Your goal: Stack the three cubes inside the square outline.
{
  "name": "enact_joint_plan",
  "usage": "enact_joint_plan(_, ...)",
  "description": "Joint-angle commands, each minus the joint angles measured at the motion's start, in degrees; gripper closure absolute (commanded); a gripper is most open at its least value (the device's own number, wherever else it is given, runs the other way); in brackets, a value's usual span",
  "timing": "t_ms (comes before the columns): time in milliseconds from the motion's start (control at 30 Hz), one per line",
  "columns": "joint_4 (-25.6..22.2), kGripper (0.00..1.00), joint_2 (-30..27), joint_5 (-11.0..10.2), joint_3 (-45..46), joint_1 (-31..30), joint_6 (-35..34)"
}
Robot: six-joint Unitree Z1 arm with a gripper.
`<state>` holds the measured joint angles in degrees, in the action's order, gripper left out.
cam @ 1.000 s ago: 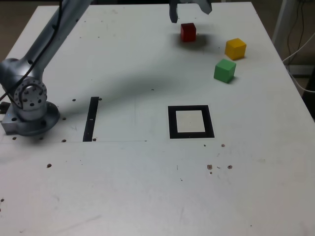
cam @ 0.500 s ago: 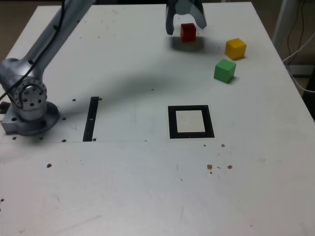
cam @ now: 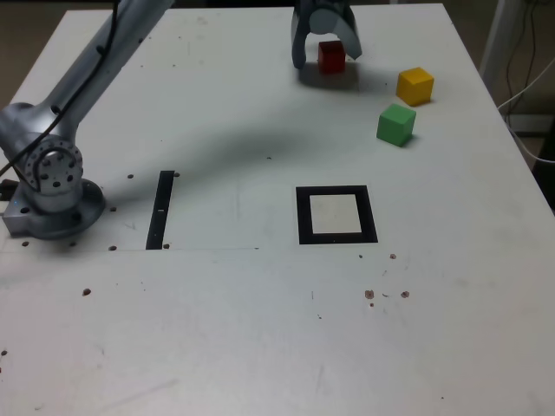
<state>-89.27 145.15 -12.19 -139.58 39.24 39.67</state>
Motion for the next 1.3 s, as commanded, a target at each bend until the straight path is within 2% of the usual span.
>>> enact_joint_plan(0, -0.1, 0.2, -0.2, -0.6, 0.0, 0.0, 0.0)
enact_joint_plan(133, 0.1, 0.27, 0.1, -1.2, -0.1, -0.1, 0.0)
enact_joint_plan(333, 0.1, 0.3, 0.7, -0.2, -0.4, -0.1, 0.0)
enact_joint_plan(533, 0.3, 0.39, 1.3, 0.2, -1.0, -0.1, 0.0)
enact_joint_plan(833, 0.3, 0.62, 1.2, 1.1, -1.5, -0.2, 0.0)
enact_joint_plan(1033, 0.2, 0.72, 1.0, 0.1, -2.4, -0.7, 0.3)
enact_joint_plan(1267, -0.7, 0.74, -1.2, -1.2, -2.1, -1.4, 0.8)
